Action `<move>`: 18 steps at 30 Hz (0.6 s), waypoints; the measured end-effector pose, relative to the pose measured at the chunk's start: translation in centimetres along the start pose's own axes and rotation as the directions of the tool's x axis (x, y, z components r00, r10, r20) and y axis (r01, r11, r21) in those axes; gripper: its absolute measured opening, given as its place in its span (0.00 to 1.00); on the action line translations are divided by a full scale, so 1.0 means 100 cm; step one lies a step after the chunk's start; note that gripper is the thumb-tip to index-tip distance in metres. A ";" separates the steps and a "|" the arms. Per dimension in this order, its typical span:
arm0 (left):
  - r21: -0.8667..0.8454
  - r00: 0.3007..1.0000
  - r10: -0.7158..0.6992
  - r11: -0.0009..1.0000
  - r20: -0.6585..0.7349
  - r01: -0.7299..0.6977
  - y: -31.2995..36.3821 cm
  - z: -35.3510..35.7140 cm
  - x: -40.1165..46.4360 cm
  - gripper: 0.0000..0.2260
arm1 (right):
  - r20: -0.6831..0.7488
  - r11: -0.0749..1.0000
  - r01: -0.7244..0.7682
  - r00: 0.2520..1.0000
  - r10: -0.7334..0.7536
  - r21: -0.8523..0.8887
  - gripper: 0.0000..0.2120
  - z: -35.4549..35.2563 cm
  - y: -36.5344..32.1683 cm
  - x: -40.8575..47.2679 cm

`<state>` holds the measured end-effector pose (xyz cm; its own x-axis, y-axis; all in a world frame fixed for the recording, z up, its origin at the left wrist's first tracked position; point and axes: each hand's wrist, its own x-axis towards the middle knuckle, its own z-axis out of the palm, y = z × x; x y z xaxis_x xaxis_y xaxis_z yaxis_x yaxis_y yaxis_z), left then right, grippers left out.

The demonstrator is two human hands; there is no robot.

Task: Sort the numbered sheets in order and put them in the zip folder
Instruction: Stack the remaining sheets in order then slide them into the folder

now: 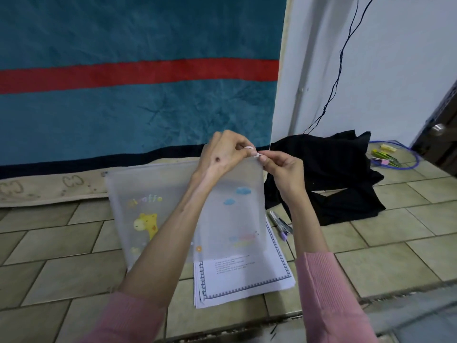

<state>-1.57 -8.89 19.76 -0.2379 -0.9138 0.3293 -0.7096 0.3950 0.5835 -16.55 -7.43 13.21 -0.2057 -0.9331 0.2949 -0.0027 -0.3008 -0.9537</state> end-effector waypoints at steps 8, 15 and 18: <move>0.242 0.974 -0.220 0.943 -0.052 0.226 -0.047 -0.053 -0.015 0.07 | -0.170 0.994 -0.076 0.981 0.088 0.076 0.07 -0.015 0.010 0.009; 0.088 0.858 -0.506 0.854 -0.092 0.513 -0.116 -0.122 -0.054 0.05 | -0.295 0.988 -0.079 0.948 0.116 0.132 0.07 -0.023 0.017 0.010; 0.053 0.786 -0.611 0.785 -0.092 0.617 -0.129 -0.135 -0.062 0.04 | -0.313 0.985 -0.079 0.941 0.126 0.156 0.08 -0.016 0.016 0.013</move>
<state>17.99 -6.99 20.17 0.3077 -0.9510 -0.0296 -0.7393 -0.2586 0.6217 -18.39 -8.83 11.99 -0.5007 -0.8544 0.1392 0.1665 -0.2529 -0.9531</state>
